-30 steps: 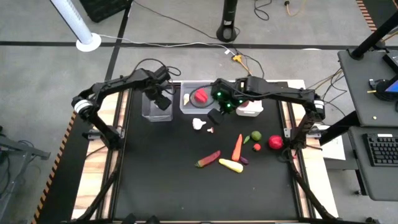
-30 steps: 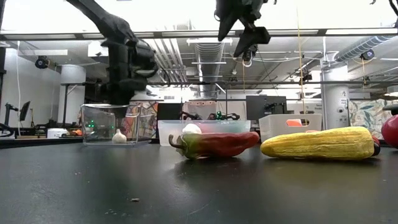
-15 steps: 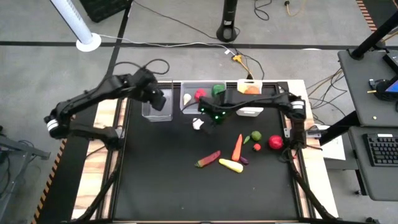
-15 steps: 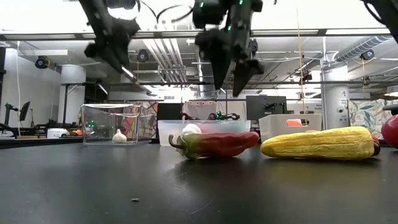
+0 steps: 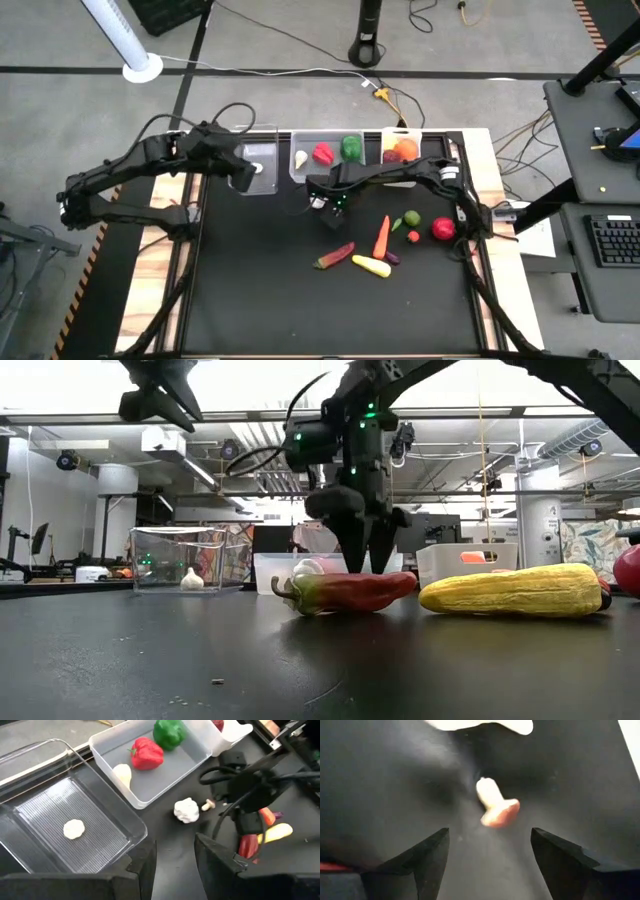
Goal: Sort produce into baskets
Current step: Put the brown mushroom into the glass bin
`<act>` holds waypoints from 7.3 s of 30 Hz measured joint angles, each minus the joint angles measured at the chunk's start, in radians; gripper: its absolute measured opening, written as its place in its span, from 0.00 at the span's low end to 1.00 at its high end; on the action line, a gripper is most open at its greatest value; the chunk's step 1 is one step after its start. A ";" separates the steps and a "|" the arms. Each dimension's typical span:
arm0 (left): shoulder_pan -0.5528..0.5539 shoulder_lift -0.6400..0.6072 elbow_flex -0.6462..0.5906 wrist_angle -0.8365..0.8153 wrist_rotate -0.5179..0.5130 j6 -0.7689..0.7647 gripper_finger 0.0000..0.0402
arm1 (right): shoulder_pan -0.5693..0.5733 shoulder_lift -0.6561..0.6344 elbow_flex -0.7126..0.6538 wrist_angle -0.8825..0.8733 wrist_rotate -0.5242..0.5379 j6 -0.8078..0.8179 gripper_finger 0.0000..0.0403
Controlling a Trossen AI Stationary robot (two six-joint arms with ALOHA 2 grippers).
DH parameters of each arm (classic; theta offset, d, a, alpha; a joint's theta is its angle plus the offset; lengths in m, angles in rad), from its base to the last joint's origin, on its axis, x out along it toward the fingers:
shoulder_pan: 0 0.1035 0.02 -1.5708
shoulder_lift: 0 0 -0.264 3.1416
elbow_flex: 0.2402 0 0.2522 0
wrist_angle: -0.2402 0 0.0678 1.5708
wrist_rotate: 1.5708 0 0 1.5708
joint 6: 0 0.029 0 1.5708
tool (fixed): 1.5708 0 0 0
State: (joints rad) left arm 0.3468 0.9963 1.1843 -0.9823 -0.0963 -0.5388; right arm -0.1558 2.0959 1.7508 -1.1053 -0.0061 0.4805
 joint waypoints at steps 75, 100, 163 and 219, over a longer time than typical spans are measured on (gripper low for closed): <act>-0.276 0.113 -0.299 0.801 -0.058 0.130 0.40 | 0.049 -0.361 -0.006 0.489 -0.009 -0.335 0.17; -0.275 0.133 -0.301 0.855 -0.059 0.180 0.25 | 0.049 -0.361 -0.006 0.490 -0.009 -0.322 0.17; -0.275 0.144 -0.247 0.766 -0.024 0.167 0.27 | 0.049 -0.358 -0.008 0.480 -0.009 -0.340 0.17; 0.497 0.360 -0.100 0.114 0.089 0.572 0.01 | 0.037 -0.371 -0.005 0.448 -0.026 -0.181 0.51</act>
State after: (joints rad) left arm 0.8442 1.3568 1.0847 -0.8680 -0.0077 0.0334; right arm -0.1184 1.7248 1.7454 -0.6571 -0.0318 0.3000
